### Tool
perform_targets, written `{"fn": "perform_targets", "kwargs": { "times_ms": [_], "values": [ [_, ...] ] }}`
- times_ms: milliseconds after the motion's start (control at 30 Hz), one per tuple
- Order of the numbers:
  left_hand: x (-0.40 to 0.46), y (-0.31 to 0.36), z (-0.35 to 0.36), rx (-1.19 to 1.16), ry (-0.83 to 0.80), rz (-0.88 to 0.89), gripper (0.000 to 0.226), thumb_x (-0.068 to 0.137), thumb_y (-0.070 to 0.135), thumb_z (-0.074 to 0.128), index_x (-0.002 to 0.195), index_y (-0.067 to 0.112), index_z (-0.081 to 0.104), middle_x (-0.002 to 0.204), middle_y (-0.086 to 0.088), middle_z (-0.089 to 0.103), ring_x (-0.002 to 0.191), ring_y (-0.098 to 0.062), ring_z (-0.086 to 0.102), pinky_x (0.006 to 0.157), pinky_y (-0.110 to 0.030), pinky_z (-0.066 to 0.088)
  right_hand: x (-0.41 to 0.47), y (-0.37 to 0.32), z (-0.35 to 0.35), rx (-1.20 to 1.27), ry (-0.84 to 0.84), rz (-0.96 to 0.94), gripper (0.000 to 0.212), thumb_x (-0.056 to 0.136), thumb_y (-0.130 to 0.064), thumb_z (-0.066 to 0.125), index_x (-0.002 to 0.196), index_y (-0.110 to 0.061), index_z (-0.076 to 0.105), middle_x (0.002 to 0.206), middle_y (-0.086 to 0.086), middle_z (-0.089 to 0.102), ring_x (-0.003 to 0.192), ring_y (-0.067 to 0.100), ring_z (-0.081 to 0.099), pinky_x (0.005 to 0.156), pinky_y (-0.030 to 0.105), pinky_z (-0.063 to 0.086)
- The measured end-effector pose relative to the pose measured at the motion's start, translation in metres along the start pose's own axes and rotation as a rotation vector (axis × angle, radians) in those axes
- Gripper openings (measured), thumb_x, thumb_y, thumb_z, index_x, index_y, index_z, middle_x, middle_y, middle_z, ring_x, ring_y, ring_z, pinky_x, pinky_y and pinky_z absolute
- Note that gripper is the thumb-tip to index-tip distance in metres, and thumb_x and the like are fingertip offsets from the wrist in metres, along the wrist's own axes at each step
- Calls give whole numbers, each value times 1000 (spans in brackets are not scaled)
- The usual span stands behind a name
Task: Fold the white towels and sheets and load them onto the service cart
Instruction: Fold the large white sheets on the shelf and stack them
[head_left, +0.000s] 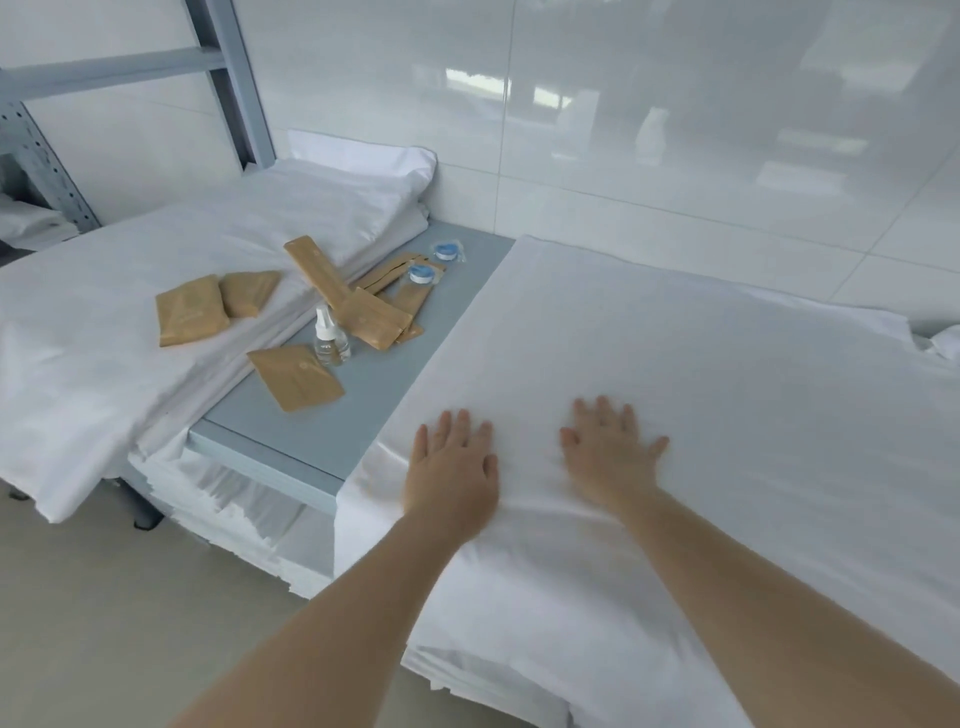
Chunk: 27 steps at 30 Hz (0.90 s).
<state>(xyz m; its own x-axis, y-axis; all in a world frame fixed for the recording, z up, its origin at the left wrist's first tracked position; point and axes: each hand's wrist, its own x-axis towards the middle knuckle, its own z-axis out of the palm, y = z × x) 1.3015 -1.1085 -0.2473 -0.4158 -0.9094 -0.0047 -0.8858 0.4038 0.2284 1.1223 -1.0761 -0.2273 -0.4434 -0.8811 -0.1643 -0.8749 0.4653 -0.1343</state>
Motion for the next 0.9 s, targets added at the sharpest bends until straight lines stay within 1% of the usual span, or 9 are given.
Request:
{"fn": "perform_targets", "kwargs": {
  "times_ms": [67, 100, 233, 333, 533, 600, 700, 767, 900],
  "values": [
    [-9, 12, 8, 2, -17, 5, 56, 99, 46, 15, 152, 37, 3, 162, 3, -5, 148, -20, -12, 118, -46, -10, -22, -27, 18, -36, 32, -186, 52, 101, -45, 19, 151, -39, 5, 162, -6, -3, 148, 20, -6, 110, 68, -1],
    [-11, 12, 11, 32, -22, -20, 58, 96, 53, 11, 151, 42, -3, 161, 5, -9, 147, -20, -15, 117, -48, -12, -31, -32, 26, -57, 54, -224, 53, 100, -47, 16, 150, -42, 1, 161, -7, -6, 148, 19, -9, 111, 66, -4],
    [-18, -2, 9, 102, -47, -149, 81, 75, 81, -1, 148, 46, -12, 160, 5, -17, 146, -26, -21, 112, -54, -17, -47, -4, 33, -45, 81, -84, 60, 92, -63, 6, 148, -46, -8, 160, -8, -12, 147, 20, -15, 113, 58, -12],
    [-23, -9, 4, 97, -65, -199, 94, 66, 89, -4, 148, 45, -12, 160, -2, -17, 145, -29, -21, 113, -54, -15, -55, 31, 30, -62, 71, -8, 67, 87, -70, 1, 147, -46, -11, 160, -6, -13, 147, 22, -14, 114, 57, -11],
    [-34, -25, -2, 107, -63, -238, 97, 68, 92, 1, 150, 40, -12, 160, -11, -14, 147, -30, -15, 117, -50, -7, -91, 115, 23, -104, 71, 136, 72, 81, -73, -8, 147, -46, -15, 160, -5, -15, 147, 20, -14, 115, 53, -11],
    [-34, -24, -4, 107, -82, -275, 94, 74, 87, 5, 151, 35, -11, 160, -15, -12, 147, -31, -14, 117, -49, -6, -105, 150, 20, -98, 59, 226, 71, 79, -75, -9, 144, -48, -18, 160, -6, -16, 147, 20, -15, 115, 54, -10],
    [-35, -1, -3, 93, -125, -332, 83, 85, 73, 9, 153, 29, -9, 159, -19, -12, 146, -39, -13, 116, -54, -6, -121, 181, 17, -86, 28, 320, 71, 75, -76, -12, 141, -50, -23, 159, -6, -19, 146, 20, -17, 114, 56, -10],
    [-41, 37, 5, 104, -131, -226, 76, 89, 69, 11, 153, 31, -9, 160, -17, -12, 144, -44, -13, 115, -59, -5, -124, 186, 16, -89, 32, 328, 73, 74, -76, -14, 142, -50, -22, 159, -5, -19, 146, 21, -17, 113, 56, -11],
    [-68, 148, 33, 120, -181, 172, 74, 84, 75, 6, 148, 42, -16, 160, -5, -20, 143, -41, -21, 109, -66, -13, -123, 185, 16, -64, 40, 288, 71, 78, -75, -9, 143, -49, -19, 159, -6, -18, 146, 21, -17, 112, 58, -13]
  ]
}}
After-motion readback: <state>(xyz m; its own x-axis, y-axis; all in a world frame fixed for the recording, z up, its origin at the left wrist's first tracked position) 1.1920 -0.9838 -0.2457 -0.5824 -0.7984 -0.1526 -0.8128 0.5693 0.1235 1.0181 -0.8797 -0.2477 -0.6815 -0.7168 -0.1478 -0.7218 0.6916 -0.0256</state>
